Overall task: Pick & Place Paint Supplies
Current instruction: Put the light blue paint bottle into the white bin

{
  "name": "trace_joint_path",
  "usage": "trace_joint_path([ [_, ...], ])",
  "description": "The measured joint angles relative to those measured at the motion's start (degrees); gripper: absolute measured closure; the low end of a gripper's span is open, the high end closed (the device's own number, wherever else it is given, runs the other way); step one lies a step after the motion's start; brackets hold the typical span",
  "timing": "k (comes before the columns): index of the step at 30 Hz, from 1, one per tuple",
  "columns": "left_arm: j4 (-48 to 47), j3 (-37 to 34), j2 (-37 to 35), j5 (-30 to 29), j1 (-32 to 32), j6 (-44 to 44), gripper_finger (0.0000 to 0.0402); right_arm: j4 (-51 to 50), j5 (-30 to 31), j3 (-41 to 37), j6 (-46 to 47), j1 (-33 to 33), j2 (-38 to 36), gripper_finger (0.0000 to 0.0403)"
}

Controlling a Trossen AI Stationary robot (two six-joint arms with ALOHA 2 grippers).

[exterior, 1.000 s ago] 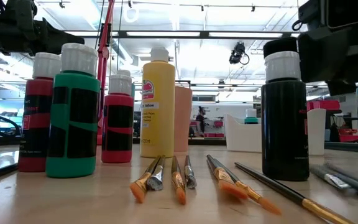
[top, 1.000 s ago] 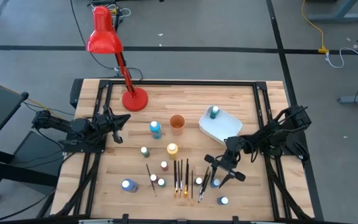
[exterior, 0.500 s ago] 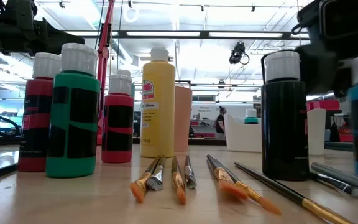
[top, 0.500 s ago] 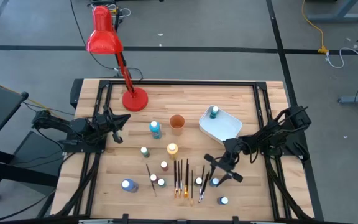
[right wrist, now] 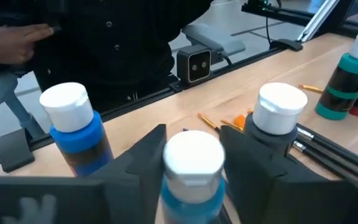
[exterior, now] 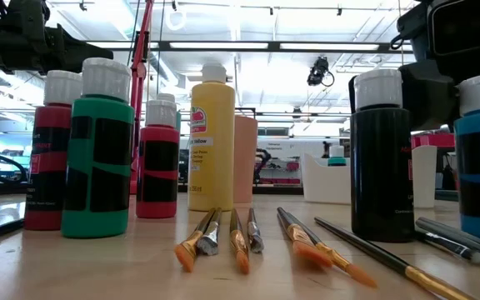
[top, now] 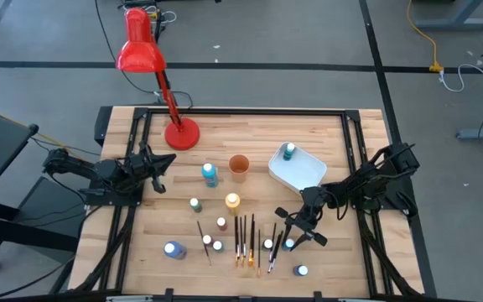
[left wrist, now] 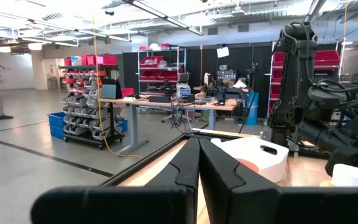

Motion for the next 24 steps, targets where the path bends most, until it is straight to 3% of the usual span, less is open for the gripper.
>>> trace_joint_path([
  [3, 0.00, 0.00, 0.00, 0.00, -0.02, -0.02, 0.0386, -0.31, -0.02, 0.04, -0.17, 0.00, 0.00, 0.0288],
  [14, 0.00, 0.00, 0.00, -0.02, 0.00, 0.00, 0.0386, -0.57, 1.77, 0.02, 7.74, -2.88, -4.64, 0.0277],
  [21, 0.00, 0.00, 0.00, -0.12, -0.01, 0.02, 0.0386, -3.48, 3.33, 0.02, 14.85, -7.76, -16.66, 0.0288],
  [24, 0.00, 0.00, 0.02, -0.11, 0.00, 1.08, 0.0386, -9.44, 3.48, 0.02, 10.45, -9.92, -23.41, 0.0288],
])
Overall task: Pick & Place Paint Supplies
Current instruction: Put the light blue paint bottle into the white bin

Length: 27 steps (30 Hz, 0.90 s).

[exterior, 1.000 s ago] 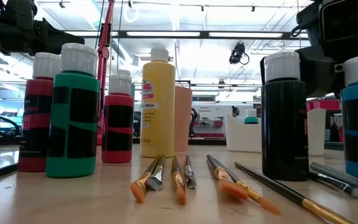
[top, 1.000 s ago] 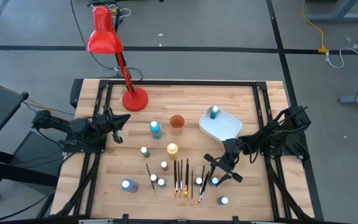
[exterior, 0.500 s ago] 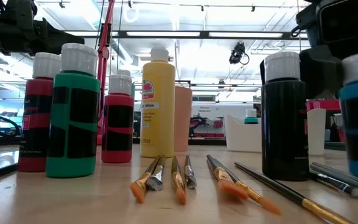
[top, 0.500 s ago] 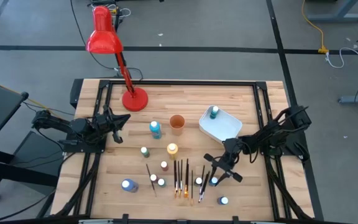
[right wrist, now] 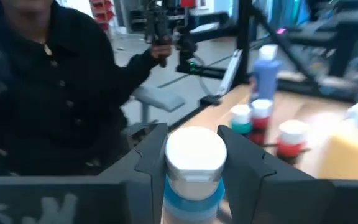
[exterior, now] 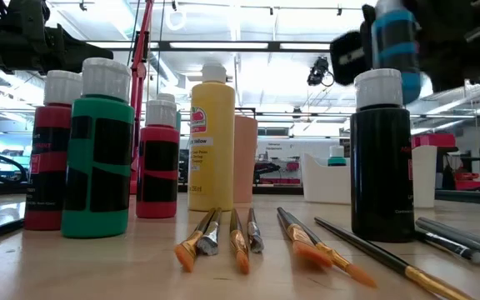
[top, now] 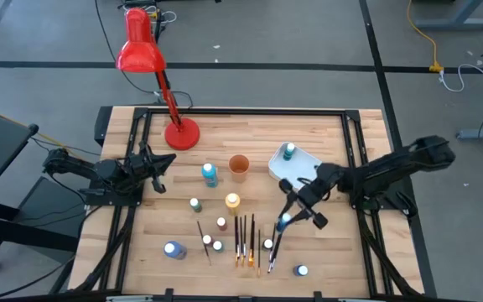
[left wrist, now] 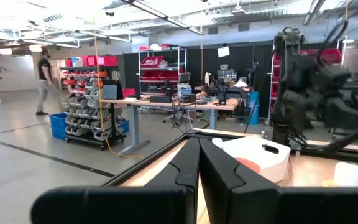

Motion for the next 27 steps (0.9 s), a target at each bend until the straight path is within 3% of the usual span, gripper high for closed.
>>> trace_joint_path([
  [2, 0.02, 0.00, -0.02, -0.02, 0.00, 0.76, 0.0386, -4.91, 2.00, 0.00, -5.31, -1.63, -4.54, 0.0288],
  [4, 0.00, -0.01, -0.02, 0.00, -0.01, 0.86, 0.0386, -8.59, 8.81, -0.01, -10.08, -3.24, -8.70, 0.0288],
  [10, 0.00, 0.00, -0.02, 0.06, -0.02, -0.67, 0.0386, -17.43, 51.90, 0.00, -12.55, -6.38, -15.52, 0.0281],
  [12, 0.00, 0.00, -0.02, 0.09, -0.02, -0.61, 0.0386, -21.36, 60.87, -0.02, -11.38, -7.67, -15.45, 0.0282],
  [14, 0.00, 0.00, -0.01, 0.11, -0.01, -0.36, 0.0386, -23.39, 63.91, -0.02, -7.74, -8.94, -14.37, 0.0286],
  [17, 0.00, 0.00, -0.02, 0.09, 0.00, -0.21, 0.0386, -23.61, 62.99, -0.02, -2.54, -10.79, -11.75, 0.0286],
  [20, 0.00, -0.01, -0.02, 0.09, -0.02, 0.37, 0.0386, -21.99, 61.99, -0.02, -0.47, -11.54, -8.47, 0.0285],
  [27, 0.00, 0.00, -0.01, 0.11, 0.00, 0.32, 0.0386, -17.95, 66.09, -0.03, 2.93, -11.64, -0.41, 0.0283],
])
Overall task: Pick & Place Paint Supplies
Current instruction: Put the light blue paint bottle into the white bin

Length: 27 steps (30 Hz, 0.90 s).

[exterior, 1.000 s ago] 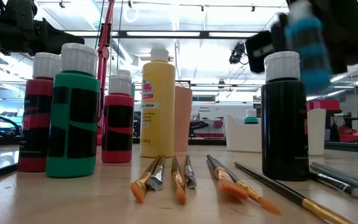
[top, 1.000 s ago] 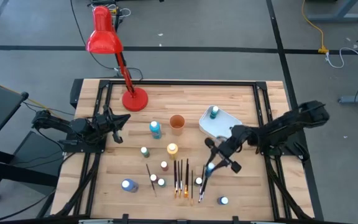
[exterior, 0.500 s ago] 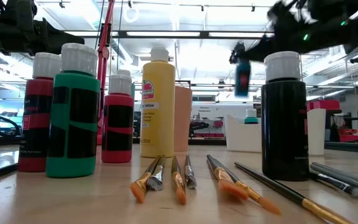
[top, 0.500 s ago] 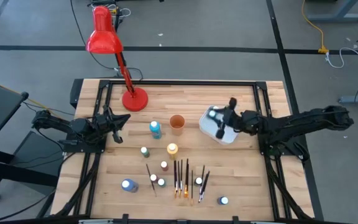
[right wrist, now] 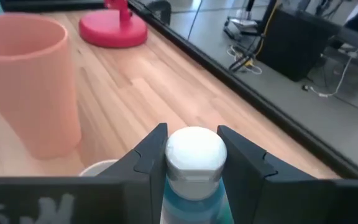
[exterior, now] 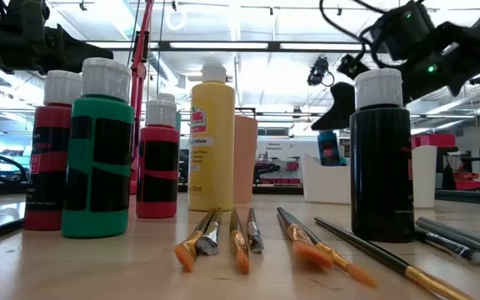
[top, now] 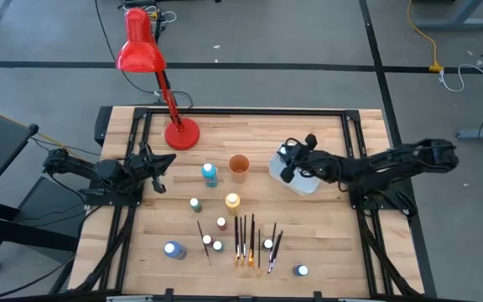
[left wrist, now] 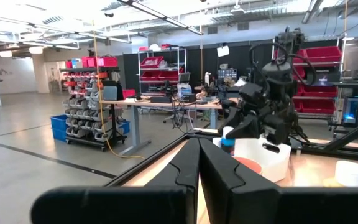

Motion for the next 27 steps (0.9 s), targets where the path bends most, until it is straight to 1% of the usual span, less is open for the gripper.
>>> trace_joint_path([
  [8, 0.00, 0.00, -0.01, 0.00, 0.00, -0.11, 0.0386, 4.64, 1.33, -0.02, 0.08, 0.08, 6.54, 0.0281],
  [18, 0.00, 0.00, -0.01, 0.00, -0.02, -0.63, 0.0386, 5.36, 1.11, 0.01, 0.05, 0.08, 10.05, 0.0278],
  [22, 0.00, 0.00, -0.01, 0.00, 0.00, -0.72, 0.0386, 5.44, 0.97, 0.01, -0.48, 0.08, 10.16, 0.0262],
  [27, 0.00, 0.00, -0.01, 0.00, -0.02, -0.70, 0.0386, 6.68, 0.92, 0.01, -3.70, 0.08, 10.22, 0.0233],
])
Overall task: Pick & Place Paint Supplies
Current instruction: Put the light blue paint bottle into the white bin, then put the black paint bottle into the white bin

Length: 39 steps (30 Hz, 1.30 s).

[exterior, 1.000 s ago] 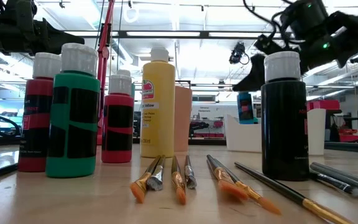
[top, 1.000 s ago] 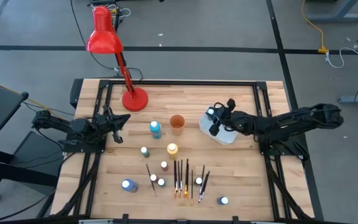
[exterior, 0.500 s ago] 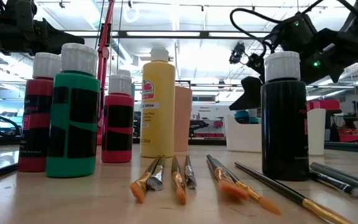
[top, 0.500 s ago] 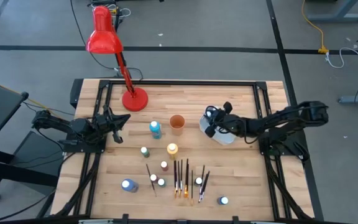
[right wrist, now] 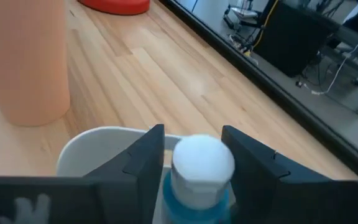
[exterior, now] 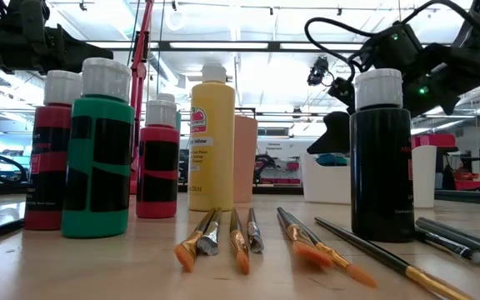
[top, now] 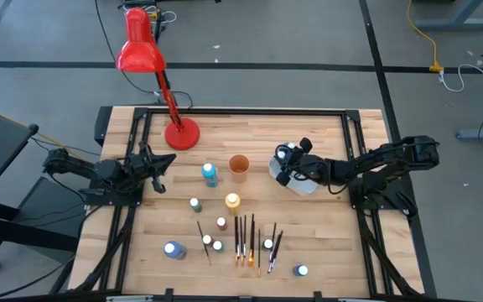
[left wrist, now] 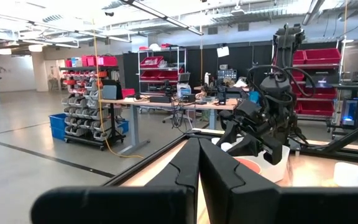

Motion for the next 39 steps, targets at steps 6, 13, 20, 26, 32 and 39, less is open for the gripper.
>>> trace_joint_path([
  [6, 0.00, 0.00, 0.00, 0.00, 0.01, -0.57, 0.0386, 4.94, -0.01, 0.00, -5.44, 0.00, -0.11, 0.0218],
  [13, 0.01, 0.00, 0.00, -0.02, 0.01, -0.66, 0.0386, 10.45, -0.68, 0.00, -11.72, 0.39, -2.36, 0.0226],
  [20, 0.00, 0.00, 0.02, -0.03, 0.02, -0.70, 0.0386, 12.34, -17.26, 0.00, -9.13, 1.40, -4.17, 0.0231],
  [26, 0.00, 0.00, 0.02, -0.03, 0.02, -0.70, 0.0386, 14.04, -31.84, 0.00, 0.80, 1.55, -4.15, 0.0217],
  [32, 0.00, 0.00, 0.00, 0.22, 0.02, 1.62, 0.0386, 14.63, -40.06, 0.00, 7.08, 3.32, -4.15, 0.0191],
  [39, 5.09, 0.00, 0.02, 7.86, 0.01, 6.68, 0.0385, 14.74, -47.08, 0.54, 8.98, 9.05, -4.11, 0.0180],
])
